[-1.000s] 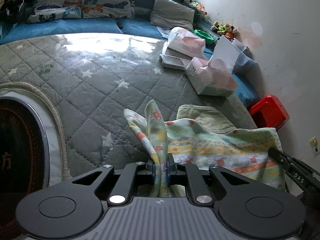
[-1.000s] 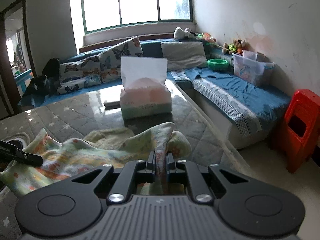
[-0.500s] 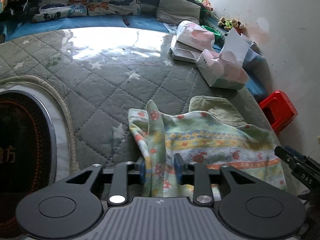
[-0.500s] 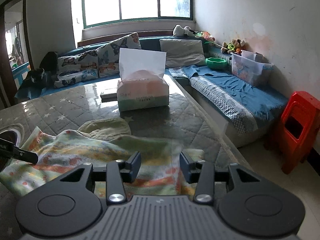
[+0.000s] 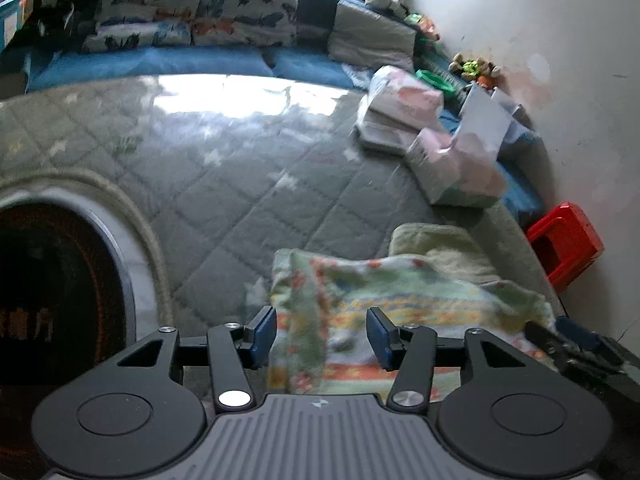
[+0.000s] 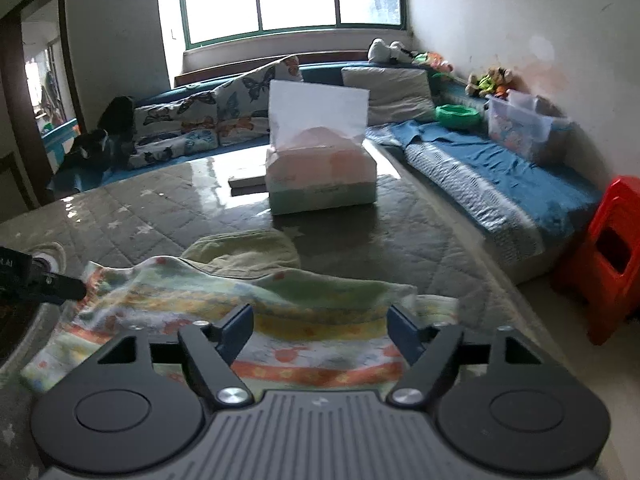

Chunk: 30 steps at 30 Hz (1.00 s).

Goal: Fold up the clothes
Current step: 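Fold the cloth over with both grippers and lay it flat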

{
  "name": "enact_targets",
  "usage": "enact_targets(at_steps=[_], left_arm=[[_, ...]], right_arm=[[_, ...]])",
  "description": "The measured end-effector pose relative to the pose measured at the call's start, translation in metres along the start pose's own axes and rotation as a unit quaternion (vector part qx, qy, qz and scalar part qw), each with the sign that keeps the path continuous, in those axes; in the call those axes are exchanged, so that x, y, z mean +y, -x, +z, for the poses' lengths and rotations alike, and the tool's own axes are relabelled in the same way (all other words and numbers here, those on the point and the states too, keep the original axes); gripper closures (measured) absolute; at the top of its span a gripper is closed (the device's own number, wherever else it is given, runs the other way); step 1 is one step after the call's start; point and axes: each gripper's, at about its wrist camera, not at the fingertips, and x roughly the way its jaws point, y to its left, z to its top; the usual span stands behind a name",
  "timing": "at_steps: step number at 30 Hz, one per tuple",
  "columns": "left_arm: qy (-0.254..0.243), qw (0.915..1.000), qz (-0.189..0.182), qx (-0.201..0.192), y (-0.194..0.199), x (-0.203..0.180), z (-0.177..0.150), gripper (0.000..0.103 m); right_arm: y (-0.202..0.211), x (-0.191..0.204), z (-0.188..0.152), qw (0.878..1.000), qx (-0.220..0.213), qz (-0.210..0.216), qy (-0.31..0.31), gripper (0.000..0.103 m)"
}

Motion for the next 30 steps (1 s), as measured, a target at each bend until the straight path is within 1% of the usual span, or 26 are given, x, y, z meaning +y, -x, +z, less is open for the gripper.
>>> enact_targets(at_steps=[3,6,10,13,17,19,23,30], left_arm=[[-0.008,0.9998,-0.019,-0.005,0.0,-0.01,0.004,0.05],[-0.015,0.999,-0.041,-0.002,-0.006,-0.021,0.006,0.051],[-0.019,0.9977,-0.064,0.008,-0.019,-0.032,0.008,0.052],[-0.013,0.9974,-0.069,0.016,-0.031,-0.036,0.011,0.052],[-0.008,0.9974,-0.068,0.025,-0.048,-0.038,0.012,0.052],[-0.007,0.9974,-0.066,0.026,-0.053,-0.038,0.012,0.051],[-0.006,0.9977,-0.063,0.024,-0.058,-0.038,0.013,0.05],[-0.015,0.9975,-0.067,0.016,-0.046,-0.036,0.011,0.05]], right_arm=[[-0.007,0.005,0.001,1.0,0.004,0.006,0.006,0.027],[-0.013,0.008,0.002,1.0,0.008,0.013,0.011,0.023],[-0.023,0.008,0.003,1.0,0.017,0.015,0.005,0.021],[-0.029,0.006,0.003,1.0,0.021,0.014,-0.003,0.019],[-0.036,0.006,0.003,1.0,0.024,0.02,-0.004,0.007],[-0.038,0.006,0.003,1.0,0.023,0.021,-0.005,0.006],[-0.042,0.007,0.005,0.999,0.022,0.022,-0.012,0.0],[-0.041,0.01,0.006,1.0,0.019,0.011,-0.02,0.0]])
